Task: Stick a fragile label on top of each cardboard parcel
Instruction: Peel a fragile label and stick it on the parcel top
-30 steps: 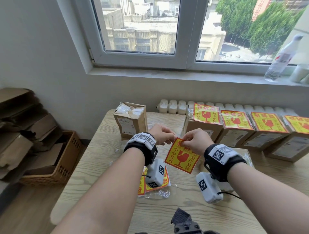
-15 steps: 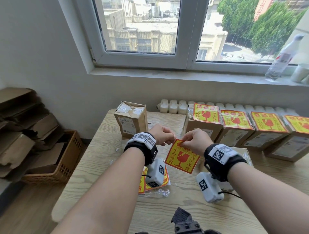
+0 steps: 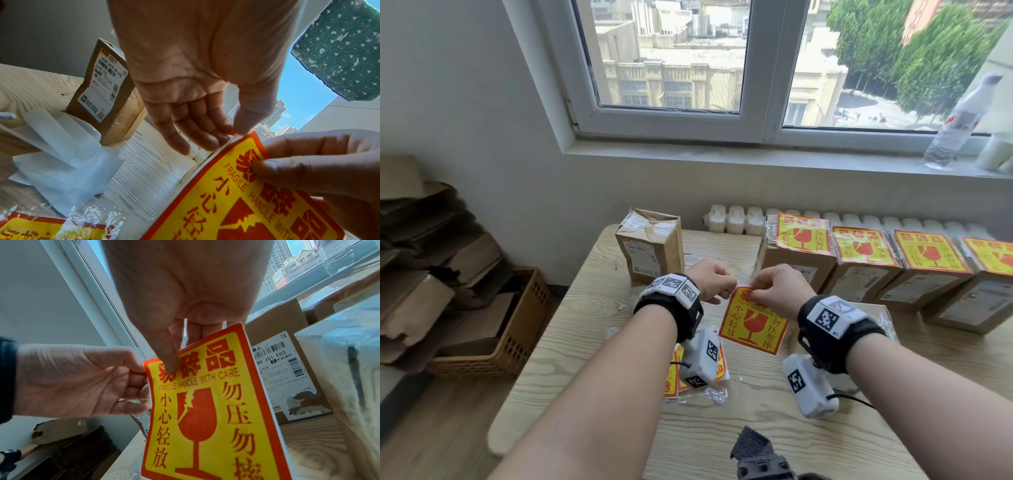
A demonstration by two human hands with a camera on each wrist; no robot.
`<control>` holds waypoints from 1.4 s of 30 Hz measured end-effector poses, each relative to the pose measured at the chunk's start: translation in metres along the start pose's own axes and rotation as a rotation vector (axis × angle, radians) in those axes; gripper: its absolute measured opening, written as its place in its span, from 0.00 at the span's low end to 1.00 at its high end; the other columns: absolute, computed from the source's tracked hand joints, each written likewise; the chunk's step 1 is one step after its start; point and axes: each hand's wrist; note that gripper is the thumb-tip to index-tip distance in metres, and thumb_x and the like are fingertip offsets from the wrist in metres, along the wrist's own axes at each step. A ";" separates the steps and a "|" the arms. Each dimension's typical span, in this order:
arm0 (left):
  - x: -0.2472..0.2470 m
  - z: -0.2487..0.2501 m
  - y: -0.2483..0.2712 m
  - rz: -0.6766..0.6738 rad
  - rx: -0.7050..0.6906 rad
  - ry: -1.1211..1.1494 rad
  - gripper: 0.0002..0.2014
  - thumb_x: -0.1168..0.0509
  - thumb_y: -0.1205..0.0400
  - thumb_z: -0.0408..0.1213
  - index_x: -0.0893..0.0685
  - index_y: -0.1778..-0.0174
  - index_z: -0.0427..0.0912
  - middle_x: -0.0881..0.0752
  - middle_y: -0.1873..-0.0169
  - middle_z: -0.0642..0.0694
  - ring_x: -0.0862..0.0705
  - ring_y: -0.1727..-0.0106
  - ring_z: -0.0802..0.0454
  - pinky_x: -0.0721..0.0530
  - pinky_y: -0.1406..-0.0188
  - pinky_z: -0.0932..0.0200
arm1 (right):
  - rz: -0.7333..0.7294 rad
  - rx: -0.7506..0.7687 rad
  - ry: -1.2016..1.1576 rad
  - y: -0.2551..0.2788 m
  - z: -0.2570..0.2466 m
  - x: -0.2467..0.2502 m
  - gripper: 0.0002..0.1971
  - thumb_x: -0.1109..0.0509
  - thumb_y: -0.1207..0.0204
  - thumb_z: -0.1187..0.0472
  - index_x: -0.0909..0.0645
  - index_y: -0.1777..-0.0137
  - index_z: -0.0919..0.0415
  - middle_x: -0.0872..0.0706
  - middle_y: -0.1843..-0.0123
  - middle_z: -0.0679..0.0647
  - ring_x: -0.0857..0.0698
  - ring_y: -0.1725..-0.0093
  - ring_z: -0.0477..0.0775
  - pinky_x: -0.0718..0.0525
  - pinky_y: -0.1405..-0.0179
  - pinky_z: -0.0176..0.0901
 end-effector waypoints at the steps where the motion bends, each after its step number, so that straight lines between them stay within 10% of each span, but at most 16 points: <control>1: 0.000 -0.001 0.000 0.003 0.001 0.004 0.11 0.35 0.20 0.32 0.19 0.69 0.43 0.17 0.69 0.48 0.18 0.65 0.58 0.15 0.57 0.61 | 0.023 0.010 -0.018 0.001 0.000 0.000 0.04 0.27 0.25 0.59 0.14 0.52 0.52 0.10 0.56 0.48 0.11 0.55 0.48 0.09 0.56 0.47; 10: 0.003 0.004 0.008 0.028 0.026 0.188 0.06 0.34 0.20 0.25 0.21 0.59 0.39 0.16 0.65 0.43 0.16 0.66 0.53 0.14 0.75 0.69 | 0.126 0.137 -0.033 0.005 -0.007 0.001 0.07 0.27 0.26 0.64 0.19 0.59 0.50 0.14 0.58 0.44 0.14 0.57 0.43 0.13 0.62 0.38; 20: 0.003 0.002 0.014 -0.052 0.016 0.207 0.16 0.38 0.24 0.14 0.12 0.45 0.30 0.11 0.49 0.32 0.12 0.58 0.49 0.11 0.67 0.67 | 0.121 0.104 -0.058 0.006 -0.001 0.001 0.07 0.25 0.27 0.62 0.18 0.63 0.52 0.12 0.58 0.48 0.13 0.57 0.46 0.12 0.63 0.39; 31: 0.001 -0.005 0.011 -0.029 -0.008 0.154 0.07 0.24 0.27 0.28 0.15 0.62 0.42 0.13 0.56 0.42 0.14 0.50 0.48 0.12 0.44 0.51 | 0.108 0.119 -0.055 0.004 0.001 -0.003 0.08 0.26 0.26 0.63 0.20 0.63 0.51 0.13 0.57 0.49 0.14 0.54 0.49 0.16 0.59 0.39; 36: 0.000 -0.001 0.015 0.003 -0.015 0.147 0.08 0.26 0.25 0.29 0.16 0.52 0.41 0.14 0.62 0.47 0.16 0.61 0.55 0.14 0.70 0.68 | 0.101 0.115 -0.048 0.007 -0.003 -0.003 0.10 0.22 0.30 0.62 0.22 0.62 0.50 0.15 0.61 0.46 0.17 0.60 0.45 0.24 0.65 0.32; 42: 0.003 -0.010 0.013 0.003 0.001 0.148 0.08 0.26 0.25 0.30 0.14 0.51 0.36 0.12 0.61 0.45 0.14 0.59 0.57 0.13 0.61 0.65 | 0.090 0.090 -0.125 0.007 -0.003 -0.005 0.09 0.22 0.31 0.63 0.19 0.57 0.53 0.15 0.62 0.46 0.16 0.61 0.45 0.22 0.63 0.34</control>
Point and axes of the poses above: each hand's wrist, its own y-axis away from the middle knuckle, its own x-axis out of the back of the hand, z = x × y
